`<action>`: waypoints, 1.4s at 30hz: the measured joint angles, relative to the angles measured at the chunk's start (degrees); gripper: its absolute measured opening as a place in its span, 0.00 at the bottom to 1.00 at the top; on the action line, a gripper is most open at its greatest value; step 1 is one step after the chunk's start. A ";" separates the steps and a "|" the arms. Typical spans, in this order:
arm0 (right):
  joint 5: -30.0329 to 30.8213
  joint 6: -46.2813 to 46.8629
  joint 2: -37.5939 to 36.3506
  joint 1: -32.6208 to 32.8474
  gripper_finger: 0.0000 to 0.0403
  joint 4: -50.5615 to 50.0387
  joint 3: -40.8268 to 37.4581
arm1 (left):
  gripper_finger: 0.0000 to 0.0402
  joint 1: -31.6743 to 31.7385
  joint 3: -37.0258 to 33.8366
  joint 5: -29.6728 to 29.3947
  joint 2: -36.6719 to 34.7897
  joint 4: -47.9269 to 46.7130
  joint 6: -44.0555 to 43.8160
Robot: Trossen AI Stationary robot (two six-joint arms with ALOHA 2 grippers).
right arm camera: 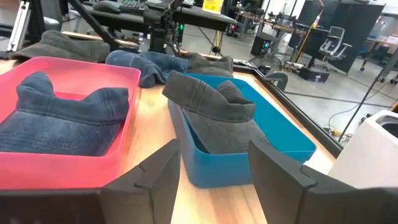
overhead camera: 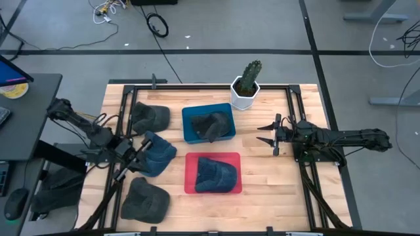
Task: Pick & Place hat
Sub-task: Put the bottom black cap into the blue bin
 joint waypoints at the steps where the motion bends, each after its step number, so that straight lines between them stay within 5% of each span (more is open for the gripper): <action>1: 0.00 0.00 0.00 0.00 0.48 0.02 0.00 | 0.05 -0.42 2.04 -0.03 0.79 -3.08 -0.82; 10: 0.00 0.00 0.00 0.00 0.48 0.02 0.00 | 0.05 -6.41 20.24 -8.01 8.26 -29.04 -13.31; 19: 0.00 0.00 0.00 0.00 0.48 0.04 0.00 | 0.05 -15.81 33.97 -17.29 23.15 -52.93 -38.76; 30: 0.00 0.00 0.00 0.00 0.48 0.07 0.00 | 0.01 -26.23 43.40 -14.87 42.65 -70.98 -76.71; 42: 0.00 -0.02 0.00 0.00 0.48 0.05 0.00 | 0.00 -28.75 53.87 -8.98 57.52 -81.20 -90.37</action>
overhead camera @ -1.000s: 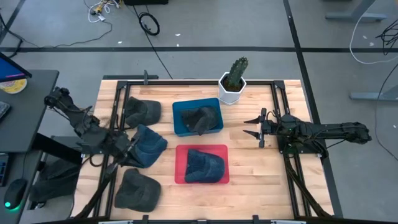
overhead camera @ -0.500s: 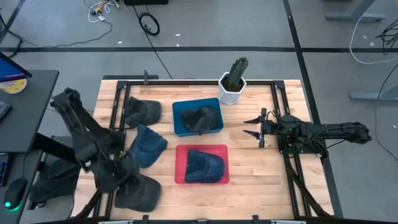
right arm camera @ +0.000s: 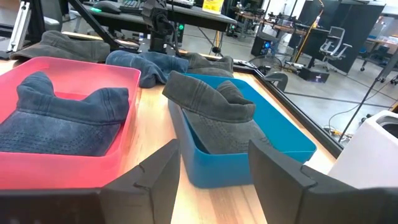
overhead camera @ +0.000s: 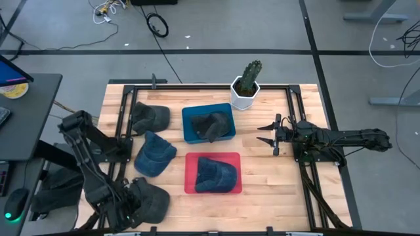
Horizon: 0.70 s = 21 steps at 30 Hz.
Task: Pick & Place hat
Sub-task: Put the bottom black cap into the blue bin
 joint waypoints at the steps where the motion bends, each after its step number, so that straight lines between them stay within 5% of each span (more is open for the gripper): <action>1: 0.00 0.00 0.00 0.00 0.48 0.02 0.00 | 0.00 0.00 0.08 0.91 0.73 0.26 -0.17; 11: 0.00 0.00 0.00 0.02 0.48 0.02 0.00 | 0.09 0.11 -0.03 4.15 2.73 0.55 0.35; 21: 0.00 0.00 0.00 0.02 0.48 0.00 0.00 | 0.37 0.11 -0.03 2.17 2.76 0.17 -0.77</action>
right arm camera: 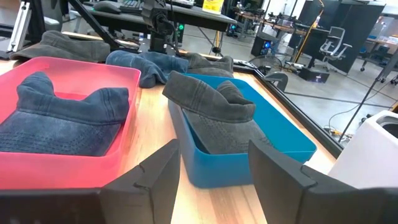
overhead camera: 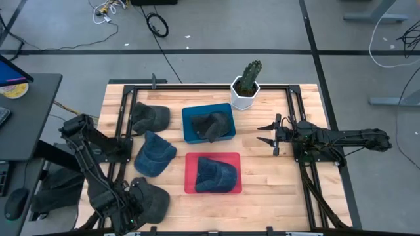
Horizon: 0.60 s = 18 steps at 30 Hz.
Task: Pick & Place hat
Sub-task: Put the bottom black cap into the blue bin
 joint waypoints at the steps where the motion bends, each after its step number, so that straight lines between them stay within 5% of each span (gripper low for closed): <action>1: 0.00 0.00 0.00 0.00 0.48 0.00 0.00 | 0.40 0.00 0.00 -0.81 0.19 0.00 -0.90; 8: 0.00 0.00 0.00 -0.01 0.48 0.00 0.00 | 0.53 0.02 -0.04 -2.78 4.22 -0.92 -2.12; 18: 0.00 0.00 0.00 0.00 0.48 0.00 0.00 | 0.52 -0.42 -0.04 -2.82 7.87 -2.21 -3.95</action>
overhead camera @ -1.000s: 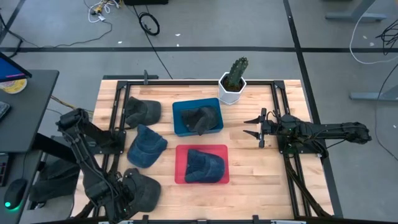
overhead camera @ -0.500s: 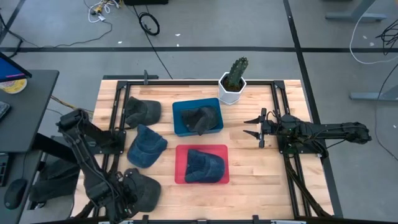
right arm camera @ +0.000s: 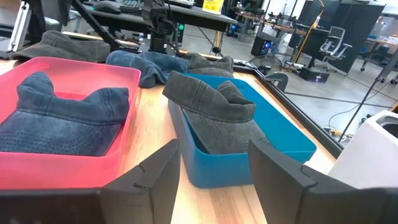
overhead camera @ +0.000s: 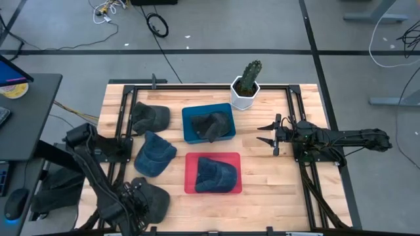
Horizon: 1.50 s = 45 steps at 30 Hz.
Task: Pick & Place hat
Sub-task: Put the bottom black cap into the blue bin
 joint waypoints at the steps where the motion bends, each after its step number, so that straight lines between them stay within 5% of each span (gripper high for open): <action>1: 0.00 0.00 0.00 -0.01 0.48 0.01 0.00 | 0.51 0.00 0.00 -0.01 0.29 0.01 -0.02; 19: -0.02 0.00 0.00 0.00 0.48 0.00 0.00 | 0.51 -0.33 -0.47 0.69 4.89 3.85 -0.38; 29: -0.02 0.00 0.00 -0.02 0.48 0.00 0.00 | 0.49 -1.01 -9.24 3.94 4.49 18.73 -2.60; 33: -0.02 0.00 0.00 0.00 0.48 0.00 0.00 | 0.36 -1.03 -9.29 2.36 3.45 19.21 -1.56; 38: -0.01 0.00 0.00 0.00 0.48 0.02 0.00 | 0.05 -1.05 -9.36 -0.46 1.35 19.12 -1.44; 45: -0.02 0.00 0.00 0.00 0.48 0.02 0.00 | 0.01 -0.45 -9.40 -10.70 -4.60 18.70 1.64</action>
